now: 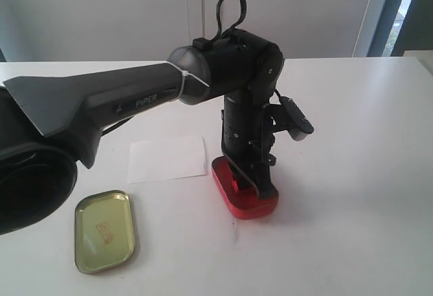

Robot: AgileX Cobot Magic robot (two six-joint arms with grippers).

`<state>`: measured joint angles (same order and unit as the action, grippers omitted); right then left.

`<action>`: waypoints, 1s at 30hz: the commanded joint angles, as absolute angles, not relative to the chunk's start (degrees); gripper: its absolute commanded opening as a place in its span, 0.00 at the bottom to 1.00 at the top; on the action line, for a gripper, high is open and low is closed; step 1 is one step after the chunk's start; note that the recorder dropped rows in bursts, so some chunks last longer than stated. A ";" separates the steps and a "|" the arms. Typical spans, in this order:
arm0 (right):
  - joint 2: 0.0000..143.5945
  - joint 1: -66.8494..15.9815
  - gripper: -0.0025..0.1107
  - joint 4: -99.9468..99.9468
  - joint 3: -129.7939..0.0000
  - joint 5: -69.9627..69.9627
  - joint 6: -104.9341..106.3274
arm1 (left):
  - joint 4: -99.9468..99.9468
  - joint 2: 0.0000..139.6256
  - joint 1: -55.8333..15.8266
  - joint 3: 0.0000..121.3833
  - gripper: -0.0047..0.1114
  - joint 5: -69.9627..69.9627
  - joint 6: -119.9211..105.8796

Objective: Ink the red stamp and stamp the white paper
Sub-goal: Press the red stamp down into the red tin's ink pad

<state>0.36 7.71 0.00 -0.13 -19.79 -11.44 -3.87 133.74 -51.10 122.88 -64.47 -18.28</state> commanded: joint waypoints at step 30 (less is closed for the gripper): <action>0.00 7.98 0.02 0.00 0.00 -19.62 -11.42 | -2.37 130.31 -49.77 127.95 0.04 -68.86 -18.65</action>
